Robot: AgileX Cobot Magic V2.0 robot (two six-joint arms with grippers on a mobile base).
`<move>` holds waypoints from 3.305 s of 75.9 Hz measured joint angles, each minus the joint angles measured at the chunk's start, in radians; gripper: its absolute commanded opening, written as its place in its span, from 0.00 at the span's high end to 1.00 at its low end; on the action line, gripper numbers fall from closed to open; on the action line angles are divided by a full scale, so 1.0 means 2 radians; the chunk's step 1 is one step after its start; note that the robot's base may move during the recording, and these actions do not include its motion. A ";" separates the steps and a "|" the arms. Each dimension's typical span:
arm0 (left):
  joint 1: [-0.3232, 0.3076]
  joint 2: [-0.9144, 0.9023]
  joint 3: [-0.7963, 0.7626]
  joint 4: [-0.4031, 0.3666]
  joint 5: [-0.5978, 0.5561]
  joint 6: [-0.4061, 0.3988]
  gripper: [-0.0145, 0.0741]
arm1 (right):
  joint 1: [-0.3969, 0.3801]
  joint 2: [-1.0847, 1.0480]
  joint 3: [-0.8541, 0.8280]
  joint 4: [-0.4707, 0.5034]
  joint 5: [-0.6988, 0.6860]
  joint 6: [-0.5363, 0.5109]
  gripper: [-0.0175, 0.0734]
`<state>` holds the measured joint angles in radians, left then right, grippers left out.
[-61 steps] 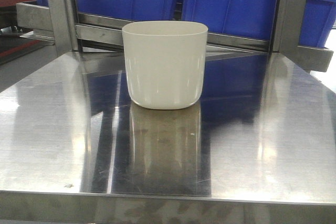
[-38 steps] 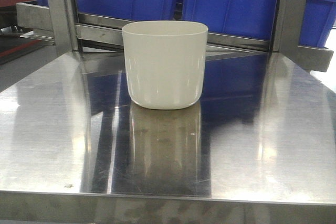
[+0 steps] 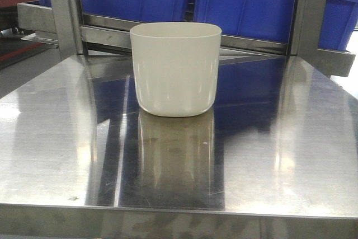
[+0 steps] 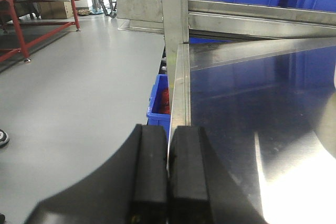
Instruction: Move white bin to right shelf second layer
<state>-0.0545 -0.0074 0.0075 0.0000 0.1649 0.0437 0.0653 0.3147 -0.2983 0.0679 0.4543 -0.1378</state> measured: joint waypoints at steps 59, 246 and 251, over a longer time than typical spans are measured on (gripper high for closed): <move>0.000 0.000 0.000 0.000 0.000 0.000 0.74 | 0.084 0.384 -0.172 0.060 -0.047 0.004 0.57; 0.000 0.000 0.000 0.000 0.000 0.000 0.74 | 0.136 0.825 -0.784 0.042 0.319 0.176 0.75; 0.000 0.000 0.000 0.000 0.000 0.000 0.74 | 0.130 0.814 -0.784 0.041 0.321 0.146 0.75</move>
<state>-0.0545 -0.0074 0.0075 0.0000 0.1649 0.0437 0.3258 1.9435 -1.8665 0.1502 1.0966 0.1551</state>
